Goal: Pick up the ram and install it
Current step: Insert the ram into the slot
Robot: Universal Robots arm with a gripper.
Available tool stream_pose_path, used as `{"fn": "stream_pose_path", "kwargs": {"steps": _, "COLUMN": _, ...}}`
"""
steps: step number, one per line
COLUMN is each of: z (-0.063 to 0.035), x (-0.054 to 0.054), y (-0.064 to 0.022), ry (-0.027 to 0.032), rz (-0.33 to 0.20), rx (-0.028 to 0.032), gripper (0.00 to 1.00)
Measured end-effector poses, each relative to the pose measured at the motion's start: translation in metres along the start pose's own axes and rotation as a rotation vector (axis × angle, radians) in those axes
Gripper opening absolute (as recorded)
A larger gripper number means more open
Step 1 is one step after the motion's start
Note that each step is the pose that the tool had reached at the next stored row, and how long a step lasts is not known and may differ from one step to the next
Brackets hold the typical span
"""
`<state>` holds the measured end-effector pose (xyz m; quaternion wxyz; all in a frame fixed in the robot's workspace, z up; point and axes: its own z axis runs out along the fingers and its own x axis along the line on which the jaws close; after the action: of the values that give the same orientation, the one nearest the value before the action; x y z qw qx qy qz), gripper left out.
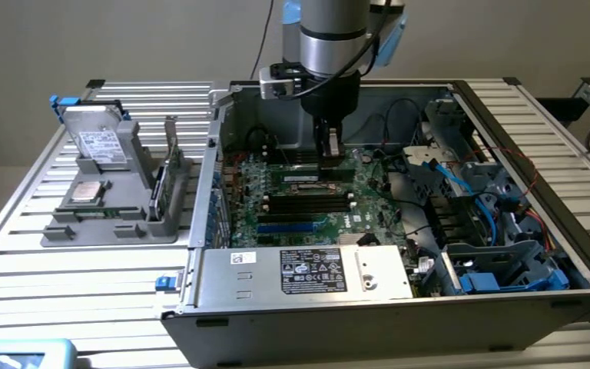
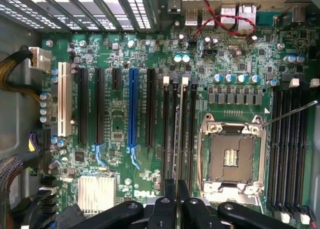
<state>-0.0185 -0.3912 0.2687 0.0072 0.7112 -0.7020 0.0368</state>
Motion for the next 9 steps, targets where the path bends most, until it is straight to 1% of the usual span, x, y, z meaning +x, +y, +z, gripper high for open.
{"fn": "stream_pose_path", "kwargs": {"steps": 4, "z": 0.003, "x": 0.001, "y": 0.0002, "ry": 0.0122, "rz": -0.006, "rx": 0.0002, "gripper": 0.13}}
{"fn": "stream_pose_path", "kwargs": {"steps": 5, "z": 0.004, "x": 0.001, "y": 0.0003, "ry": 0.0144, "rz": -0.008, "rx": 0.0002, "gripper": 0.13}}
{"fn": "stream_pose_path", "kwargs": {"steps": 9, "z": 0.0125, "x": 0.0, "y": 0.0009, "ry": 0.0139, "rz": -0.026, "rx": 0.0016, "gripper": 0.13}}
